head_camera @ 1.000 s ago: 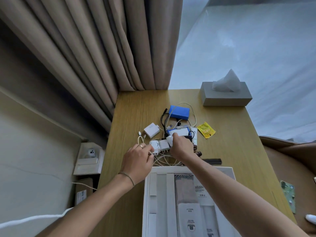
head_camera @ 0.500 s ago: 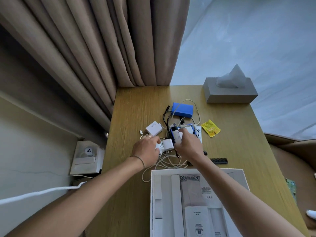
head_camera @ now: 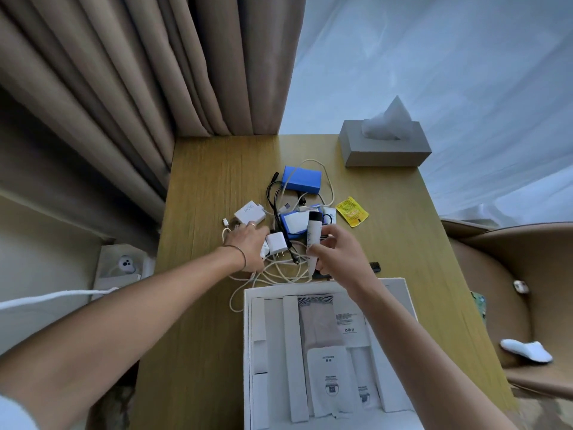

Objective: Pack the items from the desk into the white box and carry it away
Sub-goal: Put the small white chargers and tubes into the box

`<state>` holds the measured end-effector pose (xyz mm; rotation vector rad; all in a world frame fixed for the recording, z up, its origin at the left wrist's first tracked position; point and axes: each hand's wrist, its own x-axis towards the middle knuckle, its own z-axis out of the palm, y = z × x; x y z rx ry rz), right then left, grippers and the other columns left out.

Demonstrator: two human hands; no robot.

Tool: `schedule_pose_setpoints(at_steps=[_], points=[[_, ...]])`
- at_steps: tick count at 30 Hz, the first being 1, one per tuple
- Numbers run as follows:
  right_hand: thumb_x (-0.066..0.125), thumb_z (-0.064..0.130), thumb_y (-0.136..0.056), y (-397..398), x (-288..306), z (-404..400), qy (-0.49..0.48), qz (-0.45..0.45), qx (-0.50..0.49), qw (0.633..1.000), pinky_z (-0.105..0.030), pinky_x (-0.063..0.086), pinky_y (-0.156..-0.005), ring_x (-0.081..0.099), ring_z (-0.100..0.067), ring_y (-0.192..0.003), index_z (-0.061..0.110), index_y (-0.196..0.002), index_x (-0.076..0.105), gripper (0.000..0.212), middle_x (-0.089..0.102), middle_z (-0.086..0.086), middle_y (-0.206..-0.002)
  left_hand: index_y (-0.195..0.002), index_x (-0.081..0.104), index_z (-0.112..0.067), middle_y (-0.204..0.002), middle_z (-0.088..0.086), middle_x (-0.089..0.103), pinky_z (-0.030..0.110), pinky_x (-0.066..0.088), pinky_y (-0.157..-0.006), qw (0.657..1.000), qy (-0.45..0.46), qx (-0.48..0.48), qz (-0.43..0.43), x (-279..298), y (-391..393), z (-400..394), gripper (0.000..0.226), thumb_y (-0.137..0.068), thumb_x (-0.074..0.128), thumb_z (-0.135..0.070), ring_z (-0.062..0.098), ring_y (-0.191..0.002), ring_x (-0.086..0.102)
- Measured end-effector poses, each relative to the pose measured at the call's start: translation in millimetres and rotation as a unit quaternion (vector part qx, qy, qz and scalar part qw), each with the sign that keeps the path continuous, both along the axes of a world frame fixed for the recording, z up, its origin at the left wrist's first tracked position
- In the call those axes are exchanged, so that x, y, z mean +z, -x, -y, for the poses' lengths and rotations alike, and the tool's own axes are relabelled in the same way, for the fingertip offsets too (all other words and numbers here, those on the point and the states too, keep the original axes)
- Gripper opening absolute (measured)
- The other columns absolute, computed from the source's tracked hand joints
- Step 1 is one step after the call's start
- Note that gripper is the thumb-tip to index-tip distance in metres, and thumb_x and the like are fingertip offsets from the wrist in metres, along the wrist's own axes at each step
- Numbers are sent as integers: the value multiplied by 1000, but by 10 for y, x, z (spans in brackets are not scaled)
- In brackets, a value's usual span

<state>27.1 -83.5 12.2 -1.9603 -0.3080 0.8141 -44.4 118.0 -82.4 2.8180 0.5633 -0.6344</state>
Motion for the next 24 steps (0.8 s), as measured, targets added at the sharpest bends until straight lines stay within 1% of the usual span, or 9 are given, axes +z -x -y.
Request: schedule_pose_setpoints(at_steps=[3,7,10,12,14,17,20,23,24], points=[[68,14,-87,6,77,111,-6,-16,-4,1000,-25,50,-53,59,-10,-57,22,-96,64,13,69,-10,-84,-124,50,-29,-121,5,50,41,53,-83,999,13,19,40,49,47,-7,74,-60,84,-43,25,-107,52],[68,17,-92,36,216,304,-15,-20,-4,1000,-25,48,-54,55,-11,-55,14,-95,65,5,66,-5,-76,-126,48,-32,-120,1,48,31,46,-69,993,24,54,102,287,151,13,76,-59,80,-52,17,-89,49],[67,21,-93,95,303,498,-7,7,-5,1000,-27,48,-54,53,-10,-53,11,-94,67,9,64,-4,-70,-119,51,-34,-113,-2,46,33,52,-70,980,77,89,163,583,238,104,75,-55,81,-57,19,-87,56],[66,24,-94,155,337,637,-1,20,-8,1000,-27,48,-53,56,-14,-59,10,-93,68,15,68,-15,-74,-114,52,-34,-110,-4,45,34,54,-74,961,127,116,216,779,297,212,74,-51,83,-59,18,-89,58],[64,27,-94,217,332,779,3,23,-11,1000,-34,47,-57,59,-22,-67,8,-92,69,20,71,-26,-86,-110,53,-35,-108,-5,46,31,54,-76,941,165,139,262,942,348,342,73,-49,86,-61,16,-89,58],[64,31,-93,296,235,979,45,39,6,998,-37,42,-61,58,-22,-66,0,-89,70,31,70,-29,-89,-107,55,-35,-107,-4,46,31,55,-76,917,208,152,304,1111,420,547,69,-52,87,-61,12,-88,58],[67,29,-91,341,75,1146,125,69,61,988,-37,48,-59,57,-19,-62,-5,-89,71,34,71,-26,-84,-103,54,-33,-105,-5,50,24,51,-69,906,243,141,315,1206,506,778,63,-57,85,-64,9,-87,57],[70,24,-89,375,-79,1274,195,98,143,965,-42,60,-70,67,-17,-69,12,-100,73,17,74,-7,-83,-95,54,-31,-91,-4,60,24,51,-57,893,301,133,307,1243,601,1016,58,-58,83,-65,10,-73,60],[70,23,-88,386,-125,1306,214,105,169,956,-40,61,-71,69,-16,-73,17,-107,70,19,74,-2,-87,-93,55,-32,-87,-5,62,26,54,-55,889,324,133,296,1247,634,1090,58,-56,83,-67,10,-68,61]])
